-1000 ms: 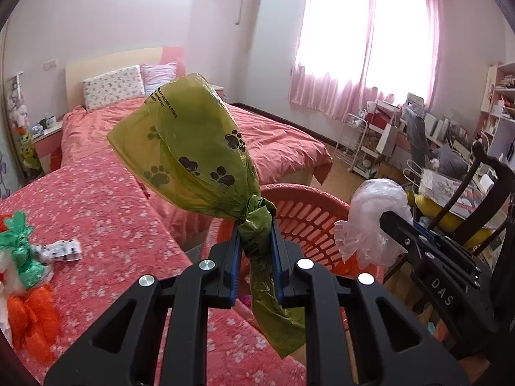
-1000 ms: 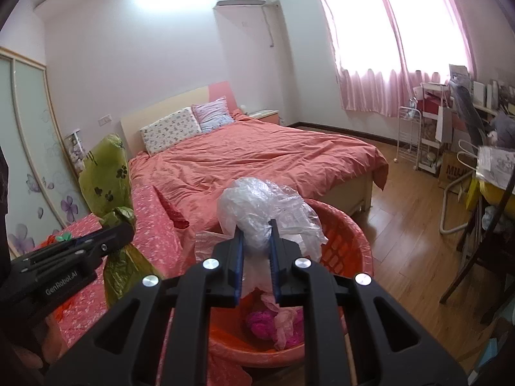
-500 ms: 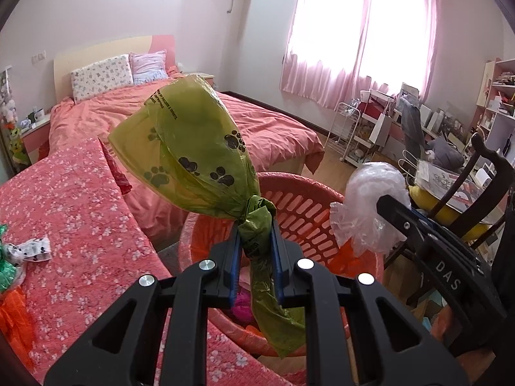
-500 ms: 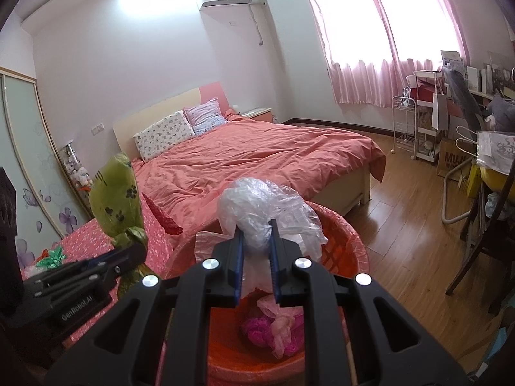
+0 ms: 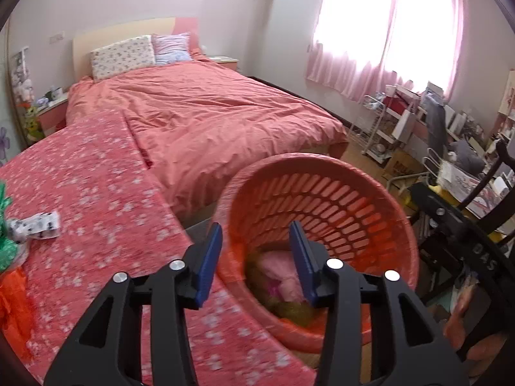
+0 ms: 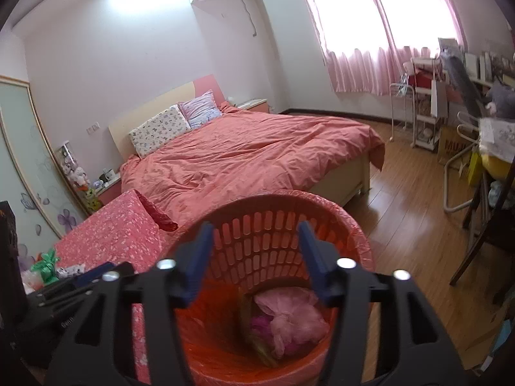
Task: Collect trash
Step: 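Grasp the red plastic bag with the left tool while the right tool returns to the pile, then grasp the crumpled white paper bag with the right tool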
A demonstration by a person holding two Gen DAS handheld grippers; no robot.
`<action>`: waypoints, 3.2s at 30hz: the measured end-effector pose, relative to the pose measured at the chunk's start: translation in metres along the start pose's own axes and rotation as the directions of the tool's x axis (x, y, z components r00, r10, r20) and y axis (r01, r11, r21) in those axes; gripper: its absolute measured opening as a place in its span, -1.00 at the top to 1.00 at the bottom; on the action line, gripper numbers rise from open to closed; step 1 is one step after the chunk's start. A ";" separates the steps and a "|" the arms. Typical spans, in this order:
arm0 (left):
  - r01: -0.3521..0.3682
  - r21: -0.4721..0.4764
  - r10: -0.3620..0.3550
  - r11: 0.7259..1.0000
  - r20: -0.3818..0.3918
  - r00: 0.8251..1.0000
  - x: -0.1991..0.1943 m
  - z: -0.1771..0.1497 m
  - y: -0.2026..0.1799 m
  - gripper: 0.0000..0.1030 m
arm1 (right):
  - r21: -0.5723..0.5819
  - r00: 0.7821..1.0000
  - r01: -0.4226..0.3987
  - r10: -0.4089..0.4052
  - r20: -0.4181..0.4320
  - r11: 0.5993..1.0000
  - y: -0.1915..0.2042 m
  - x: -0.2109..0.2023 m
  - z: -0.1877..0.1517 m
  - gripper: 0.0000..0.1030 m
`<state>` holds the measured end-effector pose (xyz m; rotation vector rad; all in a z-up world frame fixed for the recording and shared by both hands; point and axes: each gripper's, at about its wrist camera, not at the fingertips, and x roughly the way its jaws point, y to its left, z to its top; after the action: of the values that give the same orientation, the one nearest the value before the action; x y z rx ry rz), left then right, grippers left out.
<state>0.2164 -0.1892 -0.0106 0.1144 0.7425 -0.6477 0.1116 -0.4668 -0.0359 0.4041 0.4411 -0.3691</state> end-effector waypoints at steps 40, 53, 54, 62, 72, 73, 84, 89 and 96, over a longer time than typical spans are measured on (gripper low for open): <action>-0.383 -0.487 0.416 0.785 -0.045 0.908 -0.168 -0.104 0.334 -0.13 | -0.353 0.966 -0.251 0.209 -0.152 0.901 0.230 -0.037 -0.080 -0.49; -0.379 -0.467 0.402 0.799 -0.054 0.914 -0.164 -0.108 0.337 0.73 | -0.422 0.944 -0.324 0.261 -0.202 0.847 0.286 -0.047 -0.099 -0.49; -0.388 -0.464 0.414 0.796 -0.049 0.909 -0.169 -0.109 0.338 0.74 | -0.425 0.941 -0.335 0.270 -0.206 0.841 0.291 -0.048 -0.100 -0.49; -0.476 -0.486 0.532 0.733 -0.026 0.846 -0.228 -0.132 0.364 0.74 | -0.413 0.883 -0.465 0.379 -0.278 0.783 0.349 -0.052 -0.116 -0.41; -0.487 -0.529 0.571 0.695 -0.006 0.821 -0.269 -0.150 0.387 0.74 | -0.451 0.846 -0.526 0.391 -0.362 0.721 0.430 -0.032 -0.153 0.08; -0.483 -0.531 0.568 0.696 -0.003 0.823 -0.271 -0.151 0.388 0.74 | -0.462 0.853 -0.514 0.373 -0.366 0.723 0.435 -0.027 -0.156 0.13; -0.453 -0.530 0.541 0.717 0.012 0.841 -0.267 -0.150 0.386 0.74 | -0.472 0.855 -0.504 0.344 -0.387 0.723 0.435 -0.016 -0.166 0.56; -0.446 -0.514 0.537 0.732 0.033 0.843 -0.270 -0.142 0.375 0.74 | -0.446 0.845 -0.530 0.406 -0.347 0.721 0.421 -0.039 -0.146 0.56; -0.428 -0.476 0.517 0.768 0.066 0.854 -0.270 -0.124 0.348 0.74 | -0.424 0.849 -0.529 0.450 -0.277 0.735 0.392 -0.066 -0.118 0.56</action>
<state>0.1977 0.2662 0.0322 -0.1819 0.6212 0.0153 0.1831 -0.0611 0.0132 0.0392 0.5429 0.3038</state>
